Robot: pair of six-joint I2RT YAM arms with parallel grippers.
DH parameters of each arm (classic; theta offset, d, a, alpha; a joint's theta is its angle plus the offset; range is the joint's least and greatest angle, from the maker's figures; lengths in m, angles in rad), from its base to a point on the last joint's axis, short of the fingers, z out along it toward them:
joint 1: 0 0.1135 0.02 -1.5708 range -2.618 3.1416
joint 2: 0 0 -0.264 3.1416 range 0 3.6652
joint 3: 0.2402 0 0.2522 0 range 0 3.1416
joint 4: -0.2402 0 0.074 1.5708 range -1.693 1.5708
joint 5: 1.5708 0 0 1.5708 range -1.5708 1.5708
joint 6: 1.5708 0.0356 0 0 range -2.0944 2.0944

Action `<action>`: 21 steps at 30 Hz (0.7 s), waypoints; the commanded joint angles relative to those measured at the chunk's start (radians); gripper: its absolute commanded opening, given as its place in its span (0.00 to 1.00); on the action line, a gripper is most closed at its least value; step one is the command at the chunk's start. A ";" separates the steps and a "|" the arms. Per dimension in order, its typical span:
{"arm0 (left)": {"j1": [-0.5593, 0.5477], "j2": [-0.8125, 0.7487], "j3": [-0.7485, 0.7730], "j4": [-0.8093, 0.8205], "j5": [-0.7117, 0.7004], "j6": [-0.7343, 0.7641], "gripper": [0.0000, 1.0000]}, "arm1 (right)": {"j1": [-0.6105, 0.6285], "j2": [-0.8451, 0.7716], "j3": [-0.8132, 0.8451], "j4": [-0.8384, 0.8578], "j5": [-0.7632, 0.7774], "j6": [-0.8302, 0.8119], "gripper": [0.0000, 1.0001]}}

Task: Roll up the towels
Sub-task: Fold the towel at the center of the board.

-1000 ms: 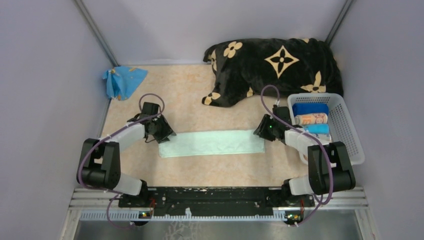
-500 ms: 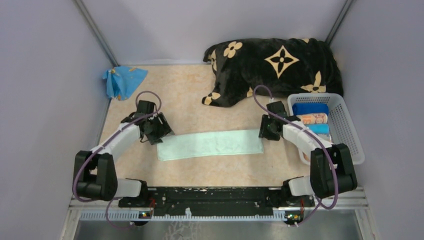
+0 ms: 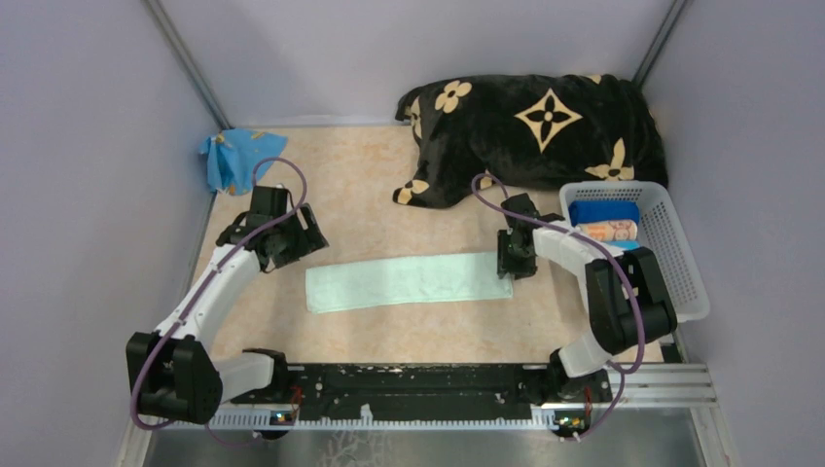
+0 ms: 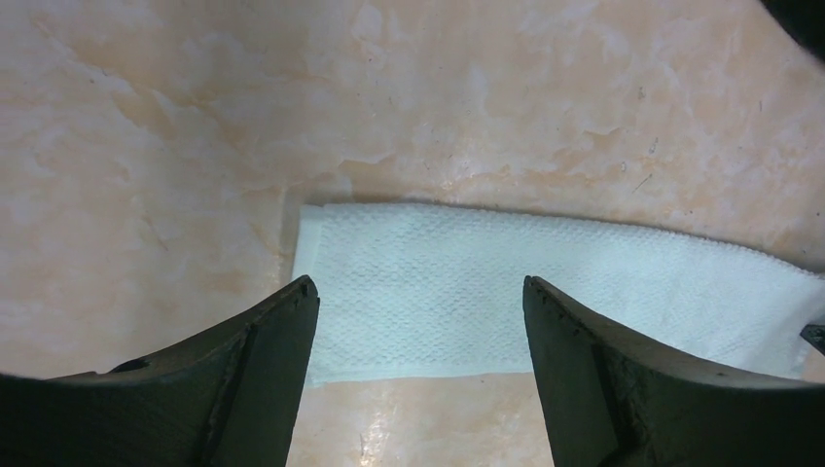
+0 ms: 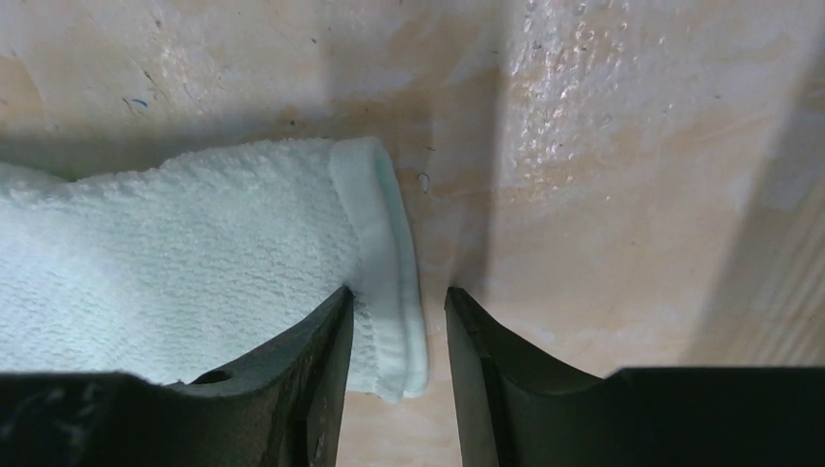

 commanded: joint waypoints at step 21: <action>0.001 -0.029 -0.007 0.008 -0.026 0.025 0.85 | -0.035 0.208 0.207 -0.147 0.304 0.014 0.00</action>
